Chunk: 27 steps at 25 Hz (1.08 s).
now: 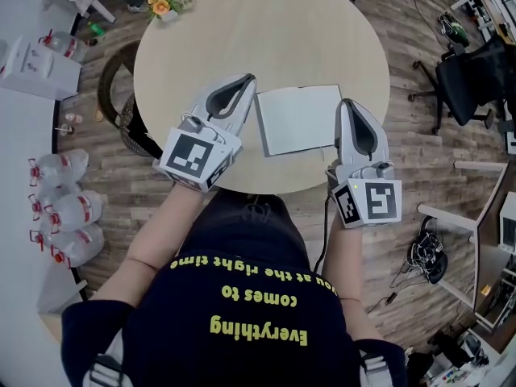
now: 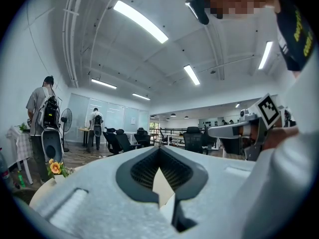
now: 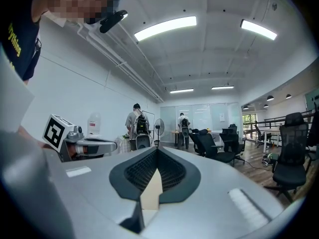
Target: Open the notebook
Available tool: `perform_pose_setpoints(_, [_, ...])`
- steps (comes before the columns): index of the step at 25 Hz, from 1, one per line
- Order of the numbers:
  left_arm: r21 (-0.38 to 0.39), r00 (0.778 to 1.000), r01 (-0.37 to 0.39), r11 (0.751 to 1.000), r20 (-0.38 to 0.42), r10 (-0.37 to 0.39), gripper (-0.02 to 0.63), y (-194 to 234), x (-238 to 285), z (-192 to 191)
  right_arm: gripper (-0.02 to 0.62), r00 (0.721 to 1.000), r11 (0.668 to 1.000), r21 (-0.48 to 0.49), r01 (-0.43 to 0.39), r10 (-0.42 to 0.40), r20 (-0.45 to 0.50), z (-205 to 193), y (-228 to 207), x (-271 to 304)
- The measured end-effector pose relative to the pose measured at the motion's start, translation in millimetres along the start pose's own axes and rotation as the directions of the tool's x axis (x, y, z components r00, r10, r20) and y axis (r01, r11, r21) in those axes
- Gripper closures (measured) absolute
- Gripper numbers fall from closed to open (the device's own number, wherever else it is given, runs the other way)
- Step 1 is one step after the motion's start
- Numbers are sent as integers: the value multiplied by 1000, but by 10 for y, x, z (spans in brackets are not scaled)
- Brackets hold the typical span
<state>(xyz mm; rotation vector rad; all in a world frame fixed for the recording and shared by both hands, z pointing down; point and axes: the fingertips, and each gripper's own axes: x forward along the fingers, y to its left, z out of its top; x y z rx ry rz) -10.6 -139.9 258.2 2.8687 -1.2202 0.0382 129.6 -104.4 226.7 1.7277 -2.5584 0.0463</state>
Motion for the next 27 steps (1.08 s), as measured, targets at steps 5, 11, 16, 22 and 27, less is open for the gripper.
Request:
perform_pose_setpoints(5, [-8,1000,-4,1000,8,4,604,11,-13,33,583,1000,1000,-2,7,-7,-8,-27,-13,-10])
perform_pose_setpoints(11, [-13,1000,-5,1000,12,5,603,38,2,86,583,1000,1000,-5,20,-20,-12,-20,-94,-20])
perform_pose_setpoints(16, [5,1000,-22,1000,13,22,604,61,-24,48,583,1000,1000,-7,21,-21,-13,-30,-102,-36])
perform_pose_setpoints(22, [6,1000,-25,1000,10,25,603,75,-24,52,583,1000,1000,-8,19,-19,-16,-33,-102,-27])
perform_pose_setpoints(27, [8,1000,-26,1000,8,26,603,38,-12,37,583,1000,1000,-4,19,-19,-16,-54,-127,-62])
